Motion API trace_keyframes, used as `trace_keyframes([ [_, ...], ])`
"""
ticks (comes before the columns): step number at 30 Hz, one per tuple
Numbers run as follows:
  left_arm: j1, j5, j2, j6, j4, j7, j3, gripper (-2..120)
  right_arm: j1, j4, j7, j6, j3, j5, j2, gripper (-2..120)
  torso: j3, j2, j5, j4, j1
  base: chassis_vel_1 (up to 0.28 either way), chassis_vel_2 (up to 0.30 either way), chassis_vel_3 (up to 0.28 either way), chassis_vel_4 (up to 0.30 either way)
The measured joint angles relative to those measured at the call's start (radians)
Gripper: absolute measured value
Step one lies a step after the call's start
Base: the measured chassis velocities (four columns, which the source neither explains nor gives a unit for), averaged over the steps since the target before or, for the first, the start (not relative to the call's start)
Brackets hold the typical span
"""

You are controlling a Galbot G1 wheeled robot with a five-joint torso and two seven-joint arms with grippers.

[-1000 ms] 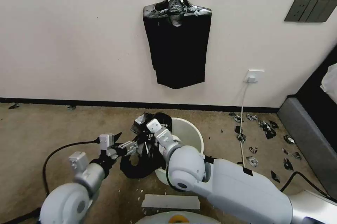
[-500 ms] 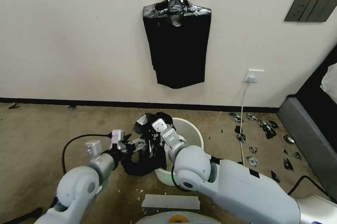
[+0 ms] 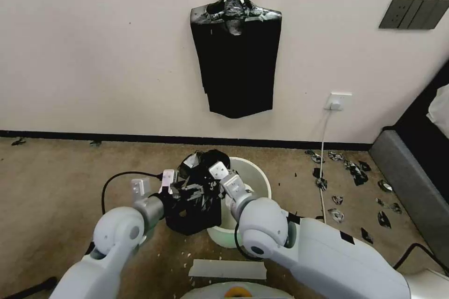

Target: Place a trash bag onto the trash bin.

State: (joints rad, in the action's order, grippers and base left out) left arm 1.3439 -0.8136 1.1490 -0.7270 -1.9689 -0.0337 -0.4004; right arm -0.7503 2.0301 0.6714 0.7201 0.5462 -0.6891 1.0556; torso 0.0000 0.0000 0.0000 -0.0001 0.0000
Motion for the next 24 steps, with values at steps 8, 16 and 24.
trace_keyframes([
  [8, -0.016, 0.03, 0.005, -0.01, 0.029, -0.019, 0.018, 96, -0.023, 0.009, -0.013, 0.0, -0.027, 0.012, -0.019, 0, 0.0, 0.0, 0.0001, 0.0001, 0.0, 0.0, 0.0, 0.0, 0.0],
  [16, -0.037, 0.058, 0.012, -0.013, 0.054, -0.019, 0.052, 81, -0.028, 0.014, -0.014, -0.001, -0.033, 0.013, -0.025, 0, 0.0, 0.0, 0.0001, 0.0001, 0.0, 0.0, 0.0, 0.0, 0.0],
  [24, -0.038, 0.083, 0.021, -0.012, 0.063, -0.018, 0.055, 52, -0.034, 0.018, -0.018, -0.002, -0.04, 0.016, -0.037, 0, 0.0, 0.0, 0.0001, 0.0, 0.0, 0.0, 0.0, 0.0, 0.0],
])
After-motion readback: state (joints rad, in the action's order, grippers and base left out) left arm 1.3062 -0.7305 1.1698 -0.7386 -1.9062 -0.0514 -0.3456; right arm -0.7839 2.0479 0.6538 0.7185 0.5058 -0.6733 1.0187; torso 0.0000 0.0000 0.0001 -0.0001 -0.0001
